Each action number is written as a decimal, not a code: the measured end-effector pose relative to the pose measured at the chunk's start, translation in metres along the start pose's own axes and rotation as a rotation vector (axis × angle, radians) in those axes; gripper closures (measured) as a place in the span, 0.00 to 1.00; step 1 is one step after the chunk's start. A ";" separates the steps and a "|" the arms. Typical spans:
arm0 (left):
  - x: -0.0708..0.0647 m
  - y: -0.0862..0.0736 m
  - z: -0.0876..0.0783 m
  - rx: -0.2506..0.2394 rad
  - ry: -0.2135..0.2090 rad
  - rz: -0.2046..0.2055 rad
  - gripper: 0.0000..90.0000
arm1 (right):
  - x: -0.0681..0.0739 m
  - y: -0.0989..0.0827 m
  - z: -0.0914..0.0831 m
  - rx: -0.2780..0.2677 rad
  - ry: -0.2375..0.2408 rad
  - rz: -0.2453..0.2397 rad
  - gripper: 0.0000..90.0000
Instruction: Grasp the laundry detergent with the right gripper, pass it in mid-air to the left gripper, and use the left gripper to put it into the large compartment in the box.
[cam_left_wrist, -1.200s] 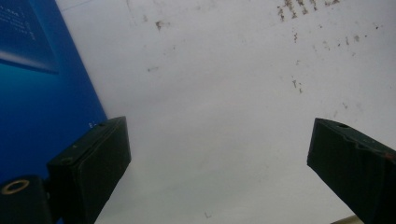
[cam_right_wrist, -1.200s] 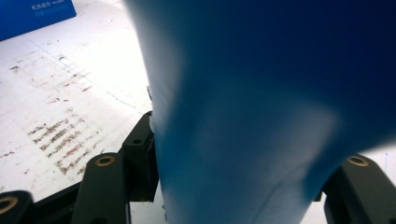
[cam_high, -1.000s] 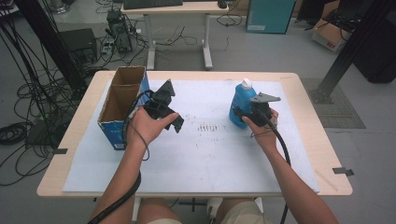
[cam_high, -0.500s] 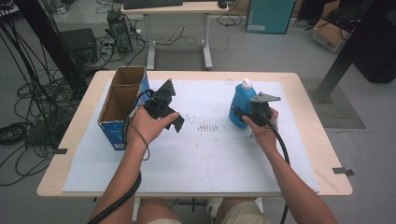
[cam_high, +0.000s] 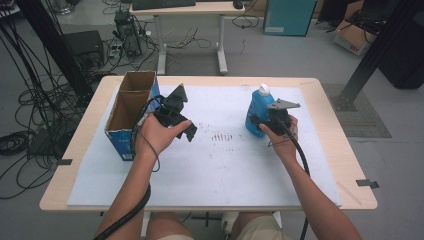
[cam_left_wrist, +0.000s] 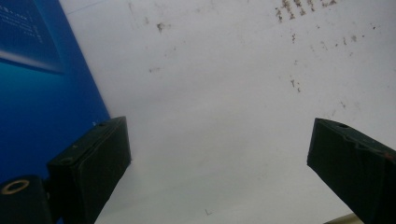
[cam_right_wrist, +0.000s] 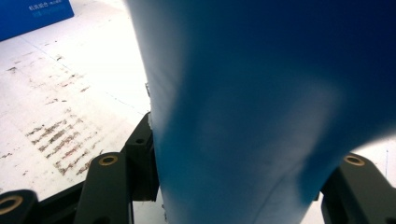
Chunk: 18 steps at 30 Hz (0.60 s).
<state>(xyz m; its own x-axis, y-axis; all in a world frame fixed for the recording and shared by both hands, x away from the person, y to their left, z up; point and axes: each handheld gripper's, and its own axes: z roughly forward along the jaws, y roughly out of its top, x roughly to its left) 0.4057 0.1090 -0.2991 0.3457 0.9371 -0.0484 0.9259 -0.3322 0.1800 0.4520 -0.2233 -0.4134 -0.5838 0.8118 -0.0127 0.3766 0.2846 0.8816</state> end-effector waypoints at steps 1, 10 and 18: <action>0.000 0.000 0.000 0.003 0.000 -0.001 0.07 | 0.000 0.000 0.000 -0.001 -0.003 -0.002 0.45; -0.002 0.001 -0.001 -0.002 0.001 0.001 0.07 | 0.000 0.000 0.000 -0.003 0.000 -0.003 0.45; -0.003 0.001 -0.001 -0.004 0.000 0.003 0.07 | 0.000 0.000 0.000 0.000 -0.003 0.000 0.46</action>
<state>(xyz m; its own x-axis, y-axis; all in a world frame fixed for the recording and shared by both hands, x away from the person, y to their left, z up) 0.4056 0.1060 -0.2976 0.3486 0.9360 -0.0479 0.9241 -0.3348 0.1842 0.4518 -0.2230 -0.4138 -0.5817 0.8133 -0.0139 0.3768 0.2846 0.8815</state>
